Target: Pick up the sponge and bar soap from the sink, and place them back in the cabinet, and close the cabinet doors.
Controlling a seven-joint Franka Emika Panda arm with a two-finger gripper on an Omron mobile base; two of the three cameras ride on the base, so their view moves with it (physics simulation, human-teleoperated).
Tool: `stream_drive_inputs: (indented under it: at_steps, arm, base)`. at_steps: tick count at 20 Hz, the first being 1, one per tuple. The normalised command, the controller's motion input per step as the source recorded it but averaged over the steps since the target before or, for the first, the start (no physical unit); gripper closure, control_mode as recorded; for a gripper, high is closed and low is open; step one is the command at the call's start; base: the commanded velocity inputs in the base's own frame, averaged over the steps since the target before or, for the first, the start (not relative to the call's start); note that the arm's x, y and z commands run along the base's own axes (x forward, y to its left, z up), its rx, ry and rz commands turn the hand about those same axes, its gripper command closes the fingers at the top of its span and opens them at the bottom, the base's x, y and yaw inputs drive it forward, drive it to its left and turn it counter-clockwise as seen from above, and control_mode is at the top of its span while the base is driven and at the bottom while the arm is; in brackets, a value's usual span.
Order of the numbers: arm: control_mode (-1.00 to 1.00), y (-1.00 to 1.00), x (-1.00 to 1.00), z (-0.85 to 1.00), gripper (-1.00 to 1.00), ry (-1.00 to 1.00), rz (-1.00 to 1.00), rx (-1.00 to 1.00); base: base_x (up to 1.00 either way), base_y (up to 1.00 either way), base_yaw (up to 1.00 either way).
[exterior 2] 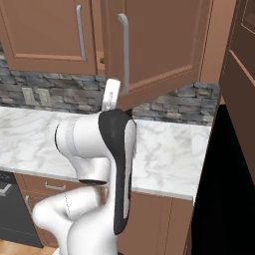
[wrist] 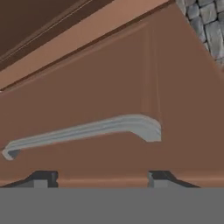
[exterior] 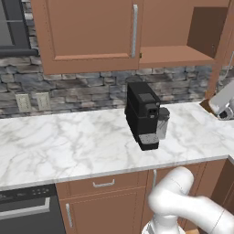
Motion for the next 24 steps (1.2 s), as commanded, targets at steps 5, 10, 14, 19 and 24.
stream_drive_inputs:
  at_steps: [5,10,14,19,24]
  arm:
    - [-1.0,0.03,0.52,0.09,-1.0,0.3,0.15,0.05]
    - [-1.0,0.0,0.5,0.07,-1.0,0.3,0.16,0.06]
    - [-1.0,0.02,0.52,0.02,-1.0,0.29,0.16,0.04]
    - [-1.0,0.08,0.59,0.0,-1.0,0.27,0.17,0.03]
    - [-1.0,0.08,0.6,0.0,-1.0,0.25,0.16,0.02]
  base:
    - [0.0,0.0,0.0]
    - [0.0,0.0,0.0]
    - [0.0,0.0,0.0]
    - [0.0,0.0,0.0]
    - [0.0,0.0,0.0]
